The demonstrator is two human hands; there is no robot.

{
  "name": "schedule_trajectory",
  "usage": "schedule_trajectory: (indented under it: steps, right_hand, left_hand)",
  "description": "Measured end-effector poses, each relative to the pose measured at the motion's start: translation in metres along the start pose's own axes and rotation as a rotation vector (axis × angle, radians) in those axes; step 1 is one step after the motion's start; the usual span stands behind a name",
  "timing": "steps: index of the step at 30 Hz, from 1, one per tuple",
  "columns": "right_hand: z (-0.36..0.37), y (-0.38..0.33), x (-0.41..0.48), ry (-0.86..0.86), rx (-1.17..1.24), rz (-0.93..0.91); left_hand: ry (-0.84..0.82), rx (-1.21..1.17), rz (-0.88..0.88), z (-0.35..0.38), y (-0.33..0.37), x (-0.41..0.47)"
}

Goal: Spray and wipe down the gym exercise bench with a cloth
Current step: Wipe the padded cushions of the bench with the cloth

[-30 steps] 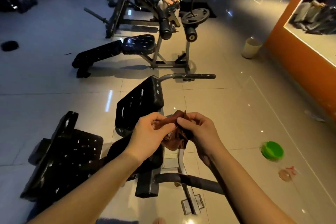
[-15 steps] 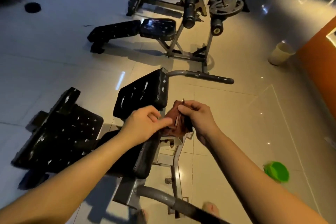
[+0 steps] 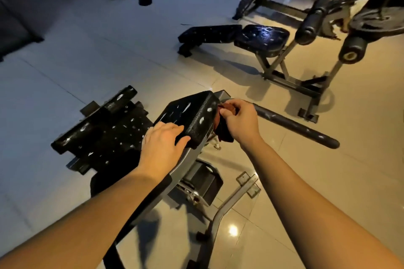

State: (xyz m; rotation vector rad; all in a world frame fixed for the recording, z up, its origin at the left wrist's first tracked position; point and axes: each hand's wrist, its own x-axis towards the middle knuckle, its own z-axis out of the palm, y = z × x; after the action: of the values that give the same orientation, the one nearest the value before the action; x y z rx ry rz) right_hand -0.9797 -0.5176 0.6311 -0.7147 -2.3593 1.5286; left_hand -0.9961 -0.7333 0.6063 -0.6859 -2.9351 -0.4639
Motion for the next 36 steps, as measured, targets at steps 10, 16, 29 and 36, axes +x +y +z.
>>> schedule_trajectory:
  steps: [10,16,29,36]
  right_hand:
    - [0.039,0.005,-0.004,0.043,-0.169,-0.156]
    - [0.042,0.017,-0.031,0.001,-0.287,-0.345]
    - [0.026,0.023,0.019,-0.002,-0.297,-0.450]
    - [0.033,0.041,-0.041,-0.259,-0.281,-0.479]
  left_hand:
    - [0.105,-0.119,-0.074,0.023,-0.005,0.000]
    - [0.115,-0.168,-0.034,0.024,-0.007,0.000]
    - [0.156,-0.154,-0.052,0.022,-0.005,0.001]
    - [0.093,-0.014,-0.087,0.013,0.005,-0.002]
